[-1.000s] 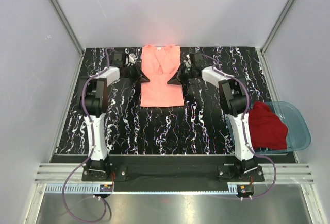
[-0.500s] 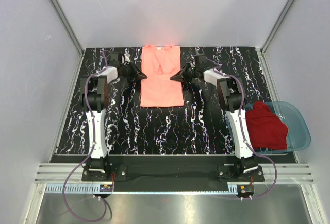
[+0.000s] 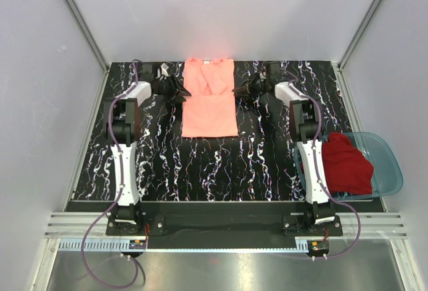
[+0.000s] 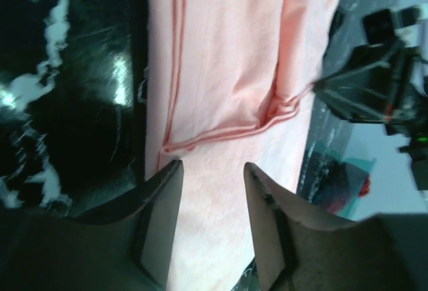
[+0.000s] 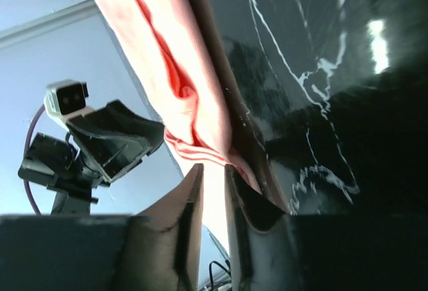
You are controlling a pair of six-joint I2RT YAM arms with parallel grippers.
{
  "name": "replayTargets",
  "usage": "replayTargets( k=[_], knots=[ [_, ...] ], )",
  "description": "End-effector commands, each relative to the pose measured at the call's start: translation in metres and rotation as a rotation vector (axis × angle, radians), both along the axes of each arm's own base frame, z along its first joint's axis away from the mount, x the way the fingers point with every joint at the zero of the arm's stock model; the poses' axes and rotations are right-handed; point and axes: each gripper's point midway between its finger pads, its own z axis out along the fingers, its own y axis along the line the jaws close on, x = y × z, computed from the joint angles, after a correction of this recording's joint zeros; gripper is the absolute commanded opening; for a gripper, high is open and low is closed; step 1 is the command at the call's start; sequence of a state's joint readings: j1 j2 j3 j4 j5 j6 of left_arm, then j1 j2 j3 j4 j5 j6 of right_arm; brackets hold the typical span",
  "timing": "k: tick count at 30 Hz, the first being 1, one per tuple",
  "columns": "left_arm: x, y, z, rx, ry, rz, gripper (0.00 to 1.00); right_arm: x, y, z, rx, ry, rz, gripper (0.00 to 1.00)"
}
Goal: Fold and stack the t-shirts
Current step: Fold the tshirt
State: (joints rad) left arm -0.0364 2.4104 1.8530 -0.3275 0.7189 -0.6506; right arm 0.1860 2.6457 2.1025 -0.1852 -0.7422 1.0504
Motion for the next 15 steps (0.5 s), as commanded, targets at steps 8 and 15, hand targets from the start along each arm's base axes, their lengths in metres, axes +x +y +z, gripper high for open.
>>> replayTargets(
  k=[8,15],
  knots=[
    [-0.073,0.054,0.068,0.286,-0.069,0.155,0.55,-0.07,-0.041,0.045,-0.257,-0.024,0.151,0.65],
    [-0.153,0.048,0.025,0.311,0.079,0.11,0.57,-0.172,-0.033,0.042,-0.241,-0.01,0.245,0.73]
  ],
)
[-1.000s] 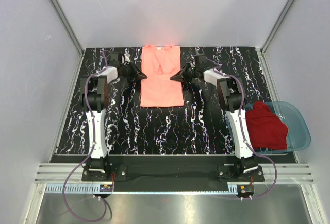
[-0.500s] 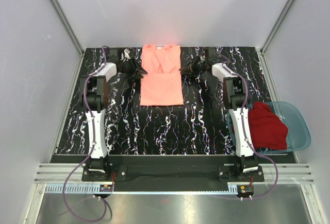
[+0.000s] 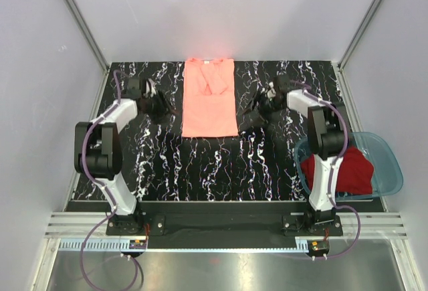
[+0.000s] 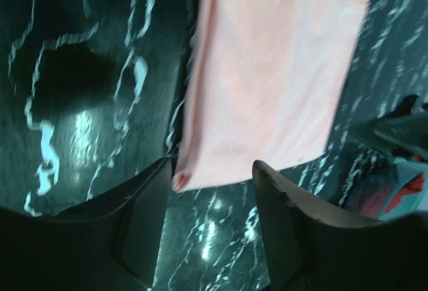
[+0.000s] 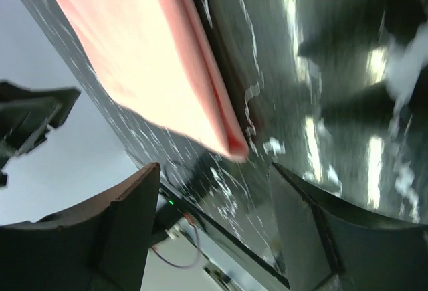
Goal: Fold and stack the t-shirts
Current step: Fold the tshirt
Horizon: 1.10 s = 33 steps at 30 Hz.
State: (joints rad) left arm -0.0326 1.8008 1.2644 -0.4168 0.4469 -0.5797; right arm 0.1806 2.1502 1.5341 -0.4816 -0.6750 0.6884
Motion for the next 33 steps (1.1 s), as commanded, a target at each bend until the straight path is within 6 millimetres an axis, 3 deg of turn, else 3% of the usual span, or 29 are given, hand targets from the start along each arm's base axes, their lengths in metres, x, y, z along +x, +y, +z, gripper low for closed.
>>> replayTargets(
  k=[1,2,5,9,16,23,26,33],
  knots=[
    [-0.032,-0.001,-0.025,0.045,0.055,0.002,0.57,-0.037,0.009,0.004,-0.001,-0.073,0.073,0.73],
    [-0.046,-0.003,-0.037,0.035,0.091,0.006,0.56,-0.04,0.008,0.004,0.001,-0.078,0.062,0.73],
    [-0.055,-0.01,-0.05,0.0,0.113,0.032,0.56,-0.053,0.018,-0.001,0.046,-0.064,0.054,0.71],
    [-0.068,-0.018,-0.068,-0.013,0.161,0.04,0.55,-0.052,0.024,0.005,0.022,-0.076,0.075,0.68],
    [-0.068,-0.023,-0.078,-0.017,0.172,0.066,0.58,-0.053,0.035,-0.001,0.0,-0.063,0.071,0.66],
    [-0.071,-0.017,-0.1,0.057,0.227,0.14,0.58,-0.055,0.04,-0.011,-0.027,-0.038,0.068,0.66],
    [-0.073,-0.016,-0.108,0.076,0.259,0.137,0.57,-0.052,0.037,-0.002,-0.058,-0.059,0.075,0.66],
    [-0.074,-0.012,-0.113,0.1,0.273,0.133,0.55,-0.052,0.042,-0.013,-0.056,-0.025,0.052,0.67]
  ],
)
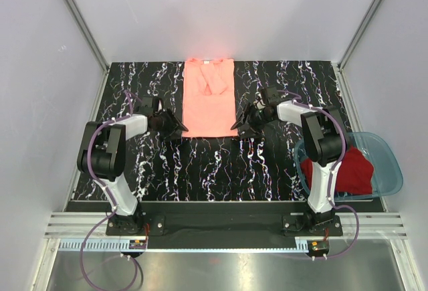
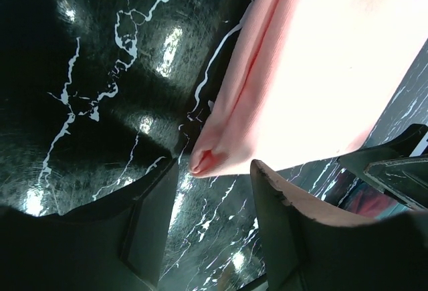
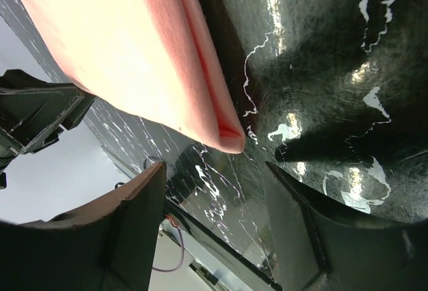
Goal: Fold and stack the t-shirts
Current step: Fold the tshirt
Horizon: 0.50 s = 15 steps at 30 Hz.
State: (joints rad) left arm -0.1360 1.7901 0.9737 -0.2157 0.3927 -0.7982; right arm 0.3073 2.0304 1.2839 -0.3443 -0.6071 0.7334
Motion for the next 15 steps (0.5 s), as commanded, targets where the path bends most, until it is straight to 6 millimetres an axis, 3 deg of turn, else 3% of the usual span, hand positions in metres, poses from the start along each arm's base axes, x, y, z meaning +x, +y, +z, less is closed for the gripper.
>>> replayTargets(
  k=[1,12,15],
  knots=[
    [-0.018,0.022,-0.043,0.144,0.107,0.02,0.54,0.009,0.008,0.006,-0.006,-0.032,-0.011,0.67],
    [-0.022,0.02,-0.052,0.124,0.142,-0.001,0.37,0.009,0.008,-0.01,-0.026,-0.001,-0.005,0.67],
    [-0.022,0.018,-0.052,0.112,0.143,-0.006,0.25,0.008,0.007,-0.015,-0.032,0.003,-0.003,0.67]
  ],
)
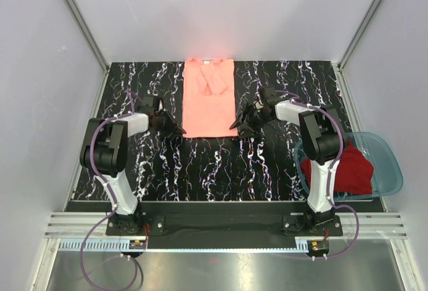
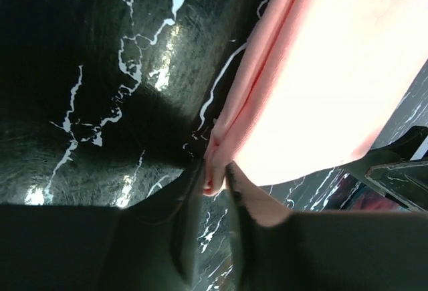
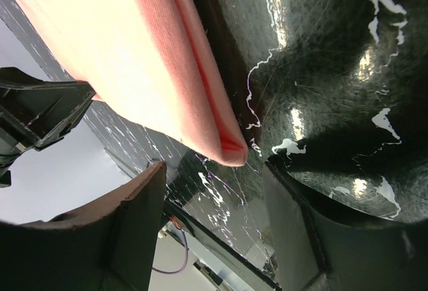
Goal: Fold and stack the t-shirts
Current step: Fold the tshirt
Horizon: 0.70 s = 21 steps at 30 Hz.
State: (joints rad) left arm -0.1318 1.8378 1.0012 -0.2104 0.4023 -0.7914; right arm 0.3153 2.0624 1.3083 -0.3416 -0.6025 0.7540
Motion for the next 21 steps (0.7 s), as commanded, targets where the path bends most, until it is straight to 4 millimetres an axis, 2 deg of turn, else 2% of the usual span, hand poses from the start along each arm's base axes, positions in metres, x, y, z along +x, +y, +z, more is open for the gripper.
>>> replayTargets(
  k=[1,2,3,4,21],
  knots=[
    [-0.028,0.018,-0.044,0.112,0.128,-0.004,0.2,0.004,0.002,-0.011,-0.032,-0.013,0.009,0.67],
    [-0.028,0.017,-0.043,0.105,0.128,-0.009,0.08,0.003,0.002,-0.013,-0.035,-0.009,0.01,0.67],
    [-0.028,0.016,-0.043,0.1,0.129,-0.018,0.01,0.003,0.002,-0.014,-0.036,-0.008,0.011,0.67],
    [-0.026,0.015,-0.042,0.096,0.128,-0.024,0.0,0.002,0.002,-0.015,-0.036,-0.007,0.011,0.67],
    [-0.03,0.017,-0.04,0.099,0.131,-0.022,0.0,-0.004,-0.001,-0.048,-0.079,0.014,0.022,0.51]
  ],
)
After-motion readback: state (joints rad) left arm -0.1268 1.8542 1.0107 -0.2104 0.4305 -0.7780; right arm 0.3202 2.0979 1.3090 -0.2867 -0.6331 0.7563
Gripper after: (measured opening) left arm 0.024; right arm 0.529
